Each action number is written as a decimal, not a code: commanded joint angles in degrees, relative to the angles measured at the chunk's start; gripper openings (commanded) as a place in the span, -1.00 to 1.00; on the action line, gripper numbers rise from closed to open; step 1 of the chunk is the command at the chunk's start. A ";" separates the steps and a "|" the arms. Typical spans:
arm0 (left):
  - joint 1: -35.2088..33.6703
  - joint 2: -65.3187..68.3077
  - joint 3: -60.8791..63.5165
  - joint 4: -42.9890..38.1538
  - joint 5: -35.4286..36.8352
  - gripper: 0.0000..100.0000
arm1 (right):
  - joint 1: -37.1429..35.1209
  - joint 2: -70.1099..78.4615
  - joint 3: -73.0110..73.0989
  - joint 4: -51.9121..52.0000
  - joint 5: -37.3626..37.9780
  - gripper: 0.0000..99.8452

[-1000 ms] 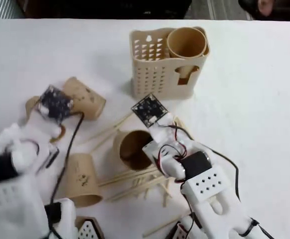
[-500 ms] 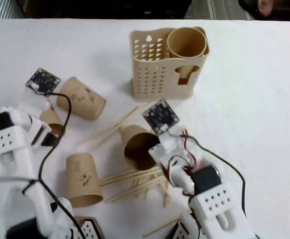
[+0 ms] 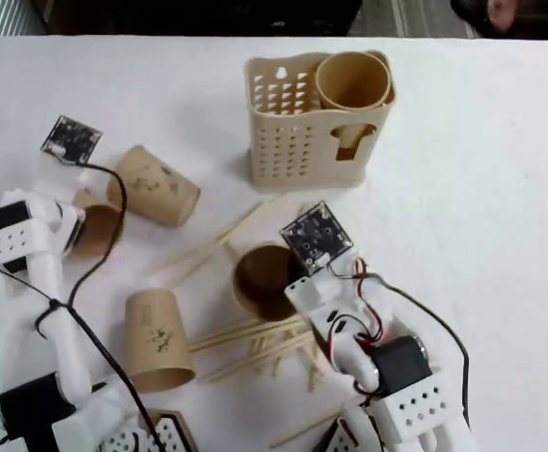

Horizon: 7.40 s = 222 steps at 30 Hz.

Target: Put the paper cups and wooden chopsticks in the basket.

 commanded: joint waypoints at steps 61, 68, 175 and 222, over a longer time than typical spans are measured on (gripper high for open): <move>1.80 -43.82 -4.13 22.15 18.20 -0.96 | 23.25 79.43 -100.04 11.21 -4.84 -0.59; 1.80 -43.82 -11.87 22.77 25.67 -0.96 | 24.40 69.41 -99.87 18.42 -5.98 -0.64; 56.13 34.86 -87.12 11.16 46.42 -0.82 | 36.70 63.69 -43.43 -0.13 -22.15 -0.64; 51.91 24.04 -82.02 16.35 39.65 -0.62 | 36.62 63.25 -40.44 -4.18 -22.15 -0.64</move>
